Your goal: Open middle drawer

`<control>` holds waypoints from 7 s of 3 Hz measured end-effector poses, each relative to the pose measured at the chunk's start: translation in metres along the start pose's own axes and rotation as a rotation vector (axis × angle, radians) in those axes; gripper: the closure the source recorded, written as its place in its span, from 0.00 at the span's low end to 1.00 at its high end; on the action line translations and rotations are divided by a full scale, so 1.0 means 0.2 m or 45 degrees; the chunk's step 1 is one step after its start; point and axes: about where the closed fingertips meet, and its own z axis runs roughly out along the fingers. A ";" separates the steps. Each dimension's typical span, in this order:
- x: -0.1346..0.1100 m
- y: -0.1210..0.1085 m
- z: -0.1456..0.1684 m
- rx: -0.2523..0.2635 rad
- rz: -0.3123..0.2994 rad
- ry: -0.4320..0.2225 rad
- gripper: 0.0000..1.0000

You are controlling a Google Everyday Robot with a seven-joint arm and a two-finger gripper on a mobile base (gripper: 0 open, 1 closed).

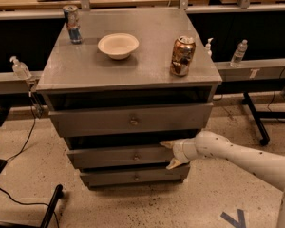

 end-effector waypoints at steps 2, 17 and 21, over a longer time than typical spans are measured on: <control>0.00 -0.09 0.06 -0.001 -0.066 -0.031 0.35; -0.28 0.18 -0.12 -0.142 0.189 -0.008 0.52; -0.27 0.23 -0.23 -0.019 0.239 0.061 0.37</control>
Offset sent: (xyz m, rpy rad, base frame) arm 0.0257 0.0101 -0.0035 0.0013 -0.0070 0.0680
